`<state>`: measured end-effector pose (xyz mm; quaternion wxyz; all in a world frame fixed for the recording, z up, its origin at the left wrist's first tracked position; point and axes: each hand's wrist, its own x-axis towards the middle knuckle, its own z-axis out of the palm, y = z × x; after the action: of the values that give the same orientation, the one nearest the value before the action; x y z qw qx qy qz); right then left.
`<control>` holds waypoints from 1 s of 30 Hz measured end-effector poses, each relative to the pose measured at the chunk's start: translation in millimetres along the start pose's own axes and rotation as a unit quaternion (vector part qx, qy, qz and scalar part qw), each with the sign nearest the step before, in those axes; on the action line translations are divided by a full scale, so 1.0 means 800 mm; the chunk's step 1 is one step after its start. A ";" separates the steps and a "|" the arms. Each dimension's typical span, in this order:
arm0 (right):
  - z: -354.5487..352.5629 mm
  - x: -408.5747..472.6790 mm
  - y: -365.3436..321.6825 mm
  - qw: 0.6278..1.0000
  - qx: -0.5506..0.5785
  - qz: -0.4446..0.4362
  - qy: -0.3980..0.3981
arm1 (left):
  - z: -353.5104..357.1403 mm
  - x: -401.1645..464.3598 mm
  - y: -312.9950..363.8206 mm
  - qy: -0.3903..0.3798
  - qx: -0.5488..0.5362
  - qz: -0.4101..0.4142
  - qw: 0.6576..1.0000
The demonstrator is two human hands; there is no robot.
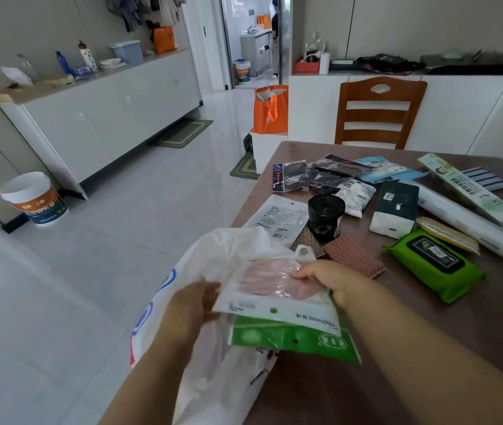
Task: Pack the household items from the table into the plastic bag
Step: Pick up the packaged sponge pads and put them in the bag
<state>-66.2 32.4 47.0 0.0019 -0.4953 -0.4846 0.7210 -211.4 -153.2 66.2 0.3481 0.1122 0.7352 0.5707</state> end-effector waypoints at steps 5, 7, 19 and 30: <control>-0.003 -0.008 0.003 0.995 -0.089 -0.022 0.041 | -0.025 0.019 0.022 0.274 0.491 0.323 0.761; -0.002 -0.015 0.000 0.993 -0.101 -0.033 0.049 | -0.028 0.030 0.031 0.210 0.542 0.200 0.789; 0.076 0.021 0.009 0.997 0.000 -0.054 0.052 | -0.027 0.029 0.039 0.005 0.228 0.087 0.970; 0.071 -0.013 0.033 0.855 -0.385 -0.290 0.192 | -0.018 0.049 0.045 0.063 0.268 0.137 0.951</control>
<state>-89.0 -26.3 37.6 0.1132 -0.4223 -0.8351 0.3337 -257.5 -130.2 85.4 0.1767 0.2645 0.8594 0.4004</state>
